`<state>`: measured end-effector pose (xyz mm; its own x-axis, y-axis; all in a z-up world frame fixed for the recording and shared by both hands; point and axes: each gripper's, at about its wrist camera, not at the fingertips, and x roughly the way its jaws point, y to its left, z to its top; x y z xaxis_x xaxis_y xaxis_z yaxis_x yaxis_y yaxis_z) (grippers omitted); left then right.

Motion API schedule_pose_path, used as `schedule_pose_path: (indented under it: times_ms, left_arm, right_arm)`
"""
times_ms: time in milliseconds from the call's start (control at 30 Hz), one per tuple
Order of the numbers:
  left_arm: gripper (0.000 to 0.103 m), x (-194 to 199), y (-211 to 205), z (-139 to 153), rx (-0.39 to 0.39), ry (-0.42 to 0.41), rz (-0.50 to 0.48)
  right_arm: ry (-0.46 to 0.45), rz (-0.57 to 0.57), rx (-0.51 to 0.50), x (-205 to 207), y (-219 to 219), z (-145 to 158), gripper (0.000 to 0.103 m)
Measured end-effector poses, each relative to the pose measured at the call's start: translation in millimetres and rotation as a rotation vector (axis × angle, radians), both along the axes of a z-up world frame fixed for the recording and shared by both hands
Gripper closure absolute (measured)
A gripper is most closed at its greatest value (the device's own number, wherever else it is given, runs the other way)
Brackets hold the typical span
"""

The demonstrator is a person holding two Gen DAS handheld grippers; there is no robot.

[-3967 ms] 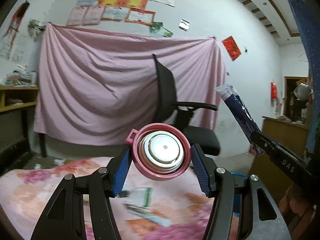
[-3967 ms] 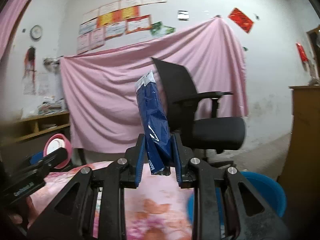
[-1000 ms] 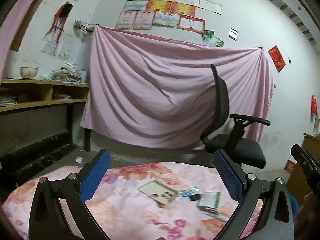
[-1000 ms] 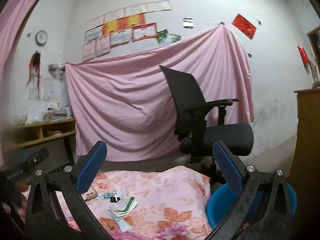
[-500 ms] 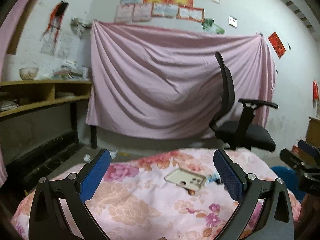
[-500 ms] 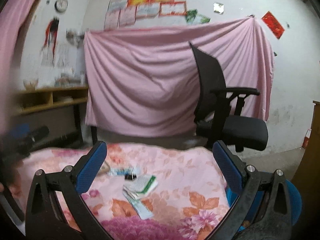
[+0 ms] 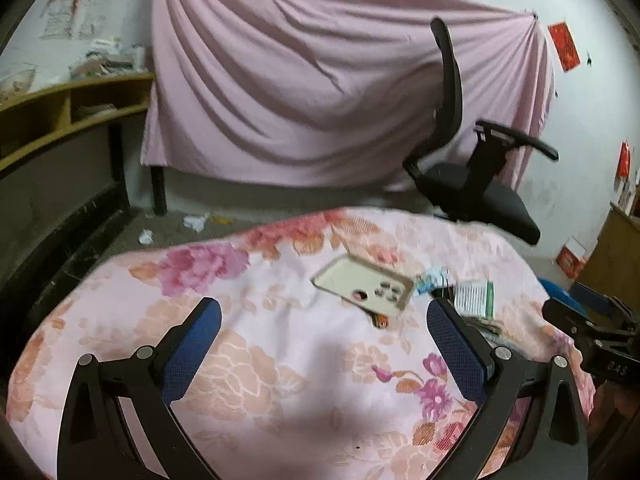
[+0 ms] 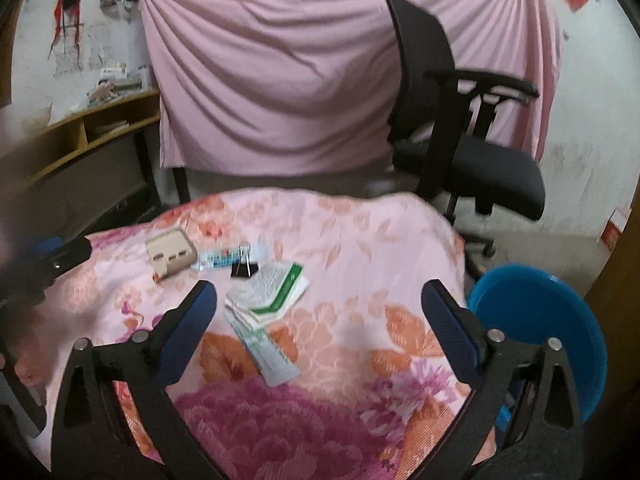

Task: Collect trash
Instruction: 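Grasp the orange battery with the left tool while the right tool grasps a white paper strip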

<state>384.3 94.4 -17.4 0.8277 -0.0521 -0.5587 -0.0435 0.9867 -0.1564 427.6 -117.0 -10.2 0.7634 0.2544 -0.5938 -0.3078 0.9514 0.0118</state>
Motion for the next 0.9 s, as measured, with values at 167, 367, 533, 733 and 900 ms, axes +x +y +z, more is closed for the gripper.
schedule_pose_path:
  times_ms: [167,367,533,733,900]
  left_arm:
    - [0.003,15,-7,-12,0.006,0.089,-0.063]
    - [0.027,35,-18,-28,0.004,0.201,-0.153]
    - [0.041,45,-27,-31,0.018,0.226,-0.196]
    - [0.058,59,-37,-32,0.041,0.237,-0.21]
    - [0.079,69,-46,-36,0.067,0.253,-0.211]
  right_arm:
    - [0.108,0.051,0.003,7,4,-14,0.009]
    - [0.179,0.094,0.045,10,2,-22,0.018]
    - [0.255,0.144,0.065,14,7,-31,0.029]
    - [0.286,0.153,0.051,16,12,-37,0.035]
    - [0.293,0.151,0.051,16,12,-38,0.038]
